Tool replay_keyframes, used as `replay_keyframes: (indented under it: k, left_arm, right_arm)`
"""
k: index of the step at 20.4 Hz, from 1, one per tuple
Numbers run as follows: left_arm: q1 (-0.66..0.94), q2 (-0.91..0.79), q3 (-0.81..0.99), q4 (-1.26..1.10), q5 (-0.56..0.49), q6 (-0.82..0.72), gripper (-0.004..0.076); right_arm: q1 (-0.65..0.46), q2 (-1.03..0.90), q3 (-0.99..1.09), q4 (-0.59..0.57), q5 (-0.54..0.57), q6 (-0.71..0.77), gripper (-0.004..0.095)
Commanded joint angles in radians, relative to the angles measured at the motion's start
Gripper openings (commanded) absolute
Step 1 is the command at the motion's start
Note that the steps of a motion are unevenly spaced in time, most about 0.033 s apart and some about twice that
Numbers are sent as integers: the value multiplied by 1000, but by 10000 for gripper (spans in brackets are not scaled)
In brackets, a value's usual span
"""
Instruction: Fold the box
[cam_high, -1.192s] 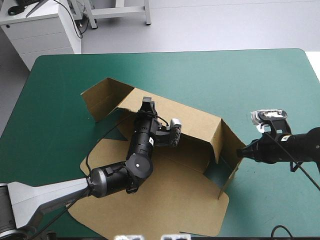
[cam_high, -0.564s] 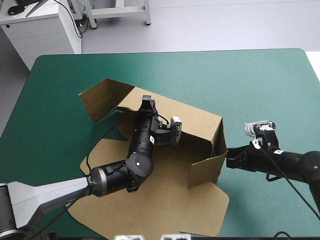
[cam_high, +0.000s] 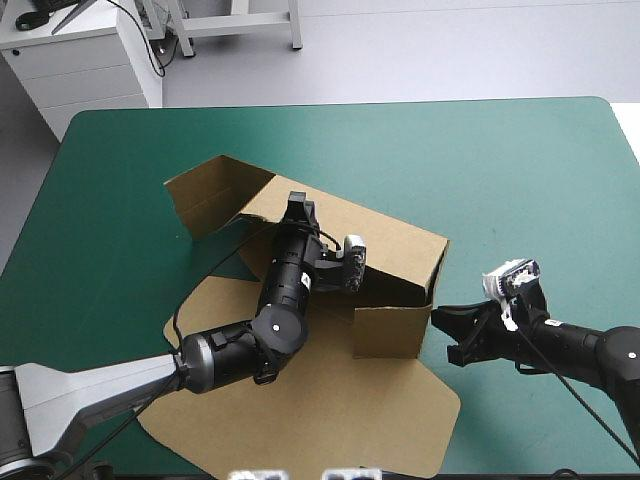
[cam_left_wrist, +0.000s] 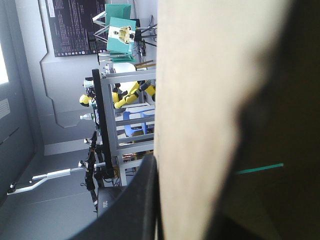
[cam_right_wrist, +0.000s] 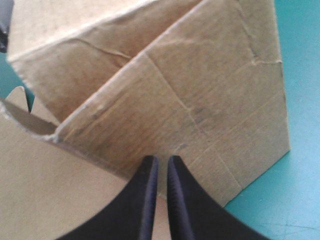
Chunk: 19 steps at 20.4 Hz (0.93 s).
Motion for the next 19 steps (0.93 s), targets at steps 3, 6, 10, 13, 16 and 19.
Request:
replay_keyframes:
  k: [3, 6, 10, 13, 16, 19]
  left_arm:
    - [2, -37, -33, 86, 34, -21, -8]
    - [2, -37, -33, 86, 35, -21, -8]
    - [2, -37, -33, 86, 35, -21, -8]
    - [2, -37, -33, 86, 35, -21, -8]
    - [2, -37, -33, 83, 35, -21, -7]
    - [2, -37, -33, 83, 35, -21, -7]
  right_arm:
    - [-2, -7, -22, 51, 84, -46, 619]
    - [-2, -7, -22, 35, 82, -24, 697]
    - [13, -9, 9, 59, 9, -23, 696]
    - [95, -9, 10, 57, -75, 2, 696]
    - [271, -9, 40, 53, -304, 55, 695]
    - [384, -9, 59, 57, -455, 87, 692]
